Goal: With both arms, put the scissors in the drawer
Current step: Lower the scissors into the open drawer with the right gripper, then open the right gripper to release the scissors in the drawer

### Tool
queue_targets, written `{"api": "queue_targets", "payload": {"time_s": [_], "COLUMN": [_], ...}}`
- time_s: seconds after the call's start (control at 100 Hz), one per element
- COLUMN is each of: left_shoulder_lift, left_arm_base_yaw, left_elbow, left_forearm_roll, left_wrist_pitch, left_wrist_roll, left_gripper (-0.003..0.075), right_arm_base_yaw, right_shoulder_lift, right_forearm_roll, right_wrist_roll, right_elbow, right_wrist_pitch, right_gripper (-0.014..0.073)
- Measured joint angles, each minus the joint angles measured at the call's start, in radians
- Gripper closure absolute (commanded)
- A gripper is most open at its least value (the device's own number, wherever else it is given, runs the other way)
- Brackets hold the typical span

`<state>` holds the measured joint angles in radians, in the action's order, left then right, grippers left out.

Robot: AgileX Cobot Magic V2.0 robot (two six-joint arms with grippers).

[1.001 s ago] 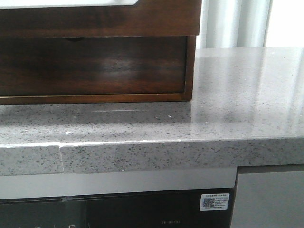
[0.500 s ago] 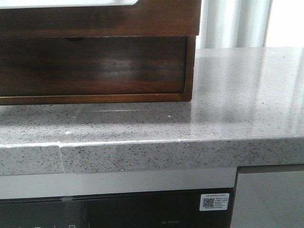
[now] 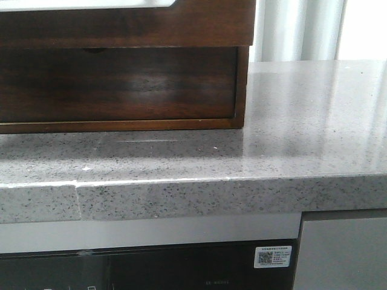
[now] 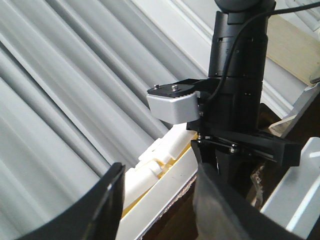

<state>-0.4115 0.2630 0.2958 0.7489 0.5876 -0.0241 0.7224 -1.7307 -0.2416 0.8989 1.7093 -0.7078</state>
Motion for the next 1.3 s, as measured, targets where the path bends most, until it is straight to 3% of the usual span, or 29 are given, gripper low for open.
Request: {"api": "queue_targets", "payload": {"time_s": [0.13,0.25,0.41,0.51,0.79,0.96,1.151,1.301], "left_shoulder_lift": [0.000,0.000,0.023,0.057,0.203,0.314,0.397,0.414], "left_arm_base_yaw": [0.000,0.000,0.000,0.000,0.000,0.000,0.000,0.000], "left_elbow": [0.000,0.000,0.000,0.000,0.000,0.000,-0.001,-0.027], "left_forearm_roll": [0.000,0.000,0.010,0.036,0.098,0.096,0.064,0.012], "left_wrist_pitch": [0.000,0.000,-0.002,-0.017,-0.186,-0.384,-0.605,-0.652], "left_wrist_roll": [0.000,-0.011,-0.063,-0.084,-0.315,-0.449,-0.497,-0.500], "left_gripper": [0.0417,0.0433,0.0601,0.0739,0.0740,0.0740,0.0739,0.0739], "right_arm_base_yaw": [-0.002,-0.002,-0.002,-0.002,-0.002,-0.002,-0.002,-0.002], "right_shoulder_lift": [0.022,0.076,0.154,0.195,0.305,0.390,0.521,0.661], "right_forearm_roll": [-0.005,-0.024,-0.030,-0.032,-0.036,-0.038,-0.040,-0.042], "right_wrist_roll": [0.000,-0.027,-0.056,-0.079,-0.148,-0.164,-0.166,-0.168], "right_elbow": [0.000,0.000,0.000,0.000,0.000,-0.039,-0.206,-0.431], "right_wrist_pitch": [-0.015,-0.054,-0.095,-0.124,-0.148,-0.125,-0.002,0.164], "right_gripper": [0.0342,0.0465,0.0667,0.0656,0.0642,0.0639,0.0639,0.0639]}}
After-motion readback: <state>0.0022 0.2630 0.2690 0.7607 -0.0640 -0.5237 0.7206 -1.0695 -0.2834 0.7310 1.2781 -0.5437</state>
